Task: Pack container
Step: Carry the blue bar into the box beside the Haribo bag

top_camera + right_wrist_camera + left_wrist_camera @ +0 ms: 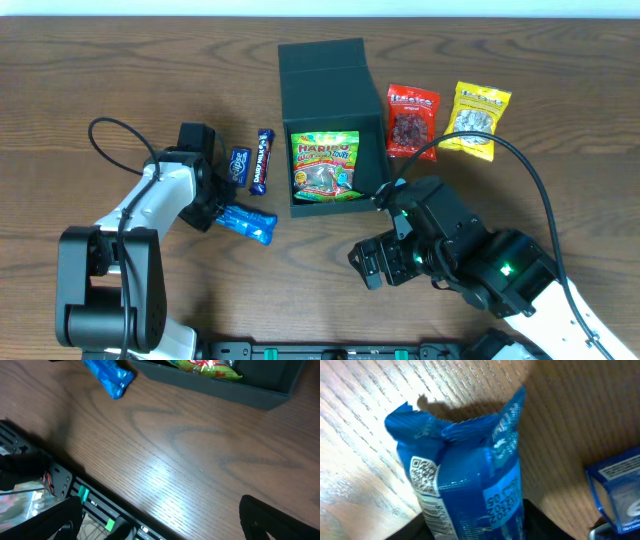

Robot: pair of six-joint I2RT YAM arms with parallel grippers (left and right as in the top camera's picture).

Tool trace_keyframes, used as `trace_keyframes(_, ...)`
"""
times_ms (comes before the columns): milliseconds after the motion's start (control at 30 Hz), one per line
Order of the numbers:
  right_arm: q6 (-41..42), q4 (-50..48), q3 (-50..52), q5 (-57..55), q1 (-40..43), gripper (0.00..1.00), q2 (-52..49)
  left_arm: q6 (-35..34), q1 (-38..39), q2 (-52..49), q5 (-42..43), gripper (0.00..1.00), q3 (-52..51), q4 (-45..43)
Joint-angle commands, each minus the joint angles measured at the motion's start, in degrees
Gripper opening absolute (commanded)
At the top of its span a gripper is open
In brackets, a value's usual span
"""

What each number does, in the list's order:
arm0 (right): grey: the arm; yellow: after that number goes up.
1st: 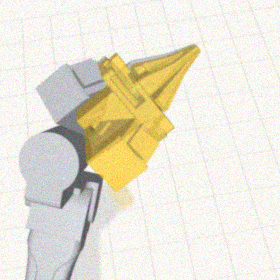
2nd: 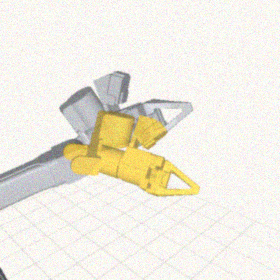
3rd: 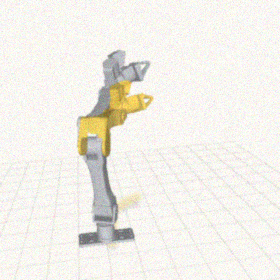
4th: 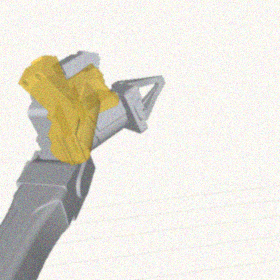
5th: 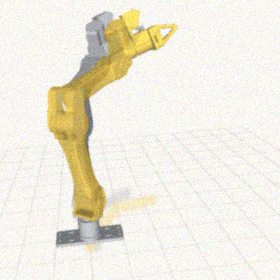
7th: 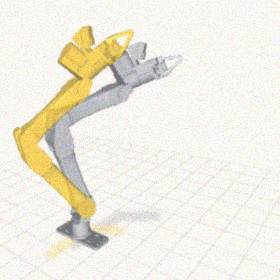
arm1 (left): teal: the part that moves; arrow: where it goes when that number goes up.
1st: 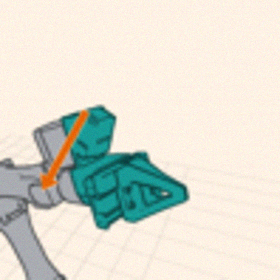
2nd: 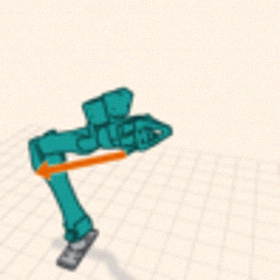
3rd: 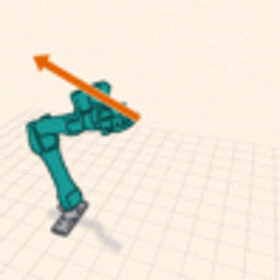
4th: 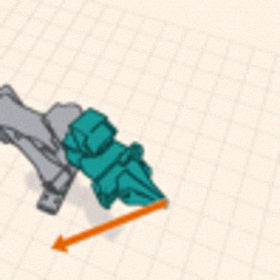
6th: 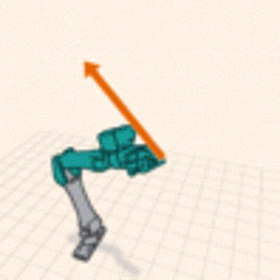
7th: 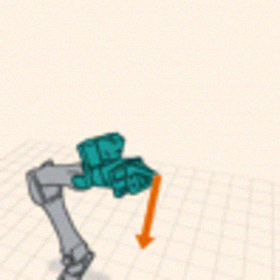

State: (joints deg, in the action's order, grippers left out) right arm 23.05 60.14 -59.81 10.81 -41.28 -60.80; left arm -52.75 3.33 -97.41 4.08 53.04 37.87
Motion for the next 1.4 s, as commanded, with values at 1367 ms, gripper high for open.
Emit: trace_keyframes(1367,-4.0,2.5,-3.4,-5.0,8.7,0.99,21.7,24.5,28.1,13.7,3.5,0.06,6.8,-23.8)
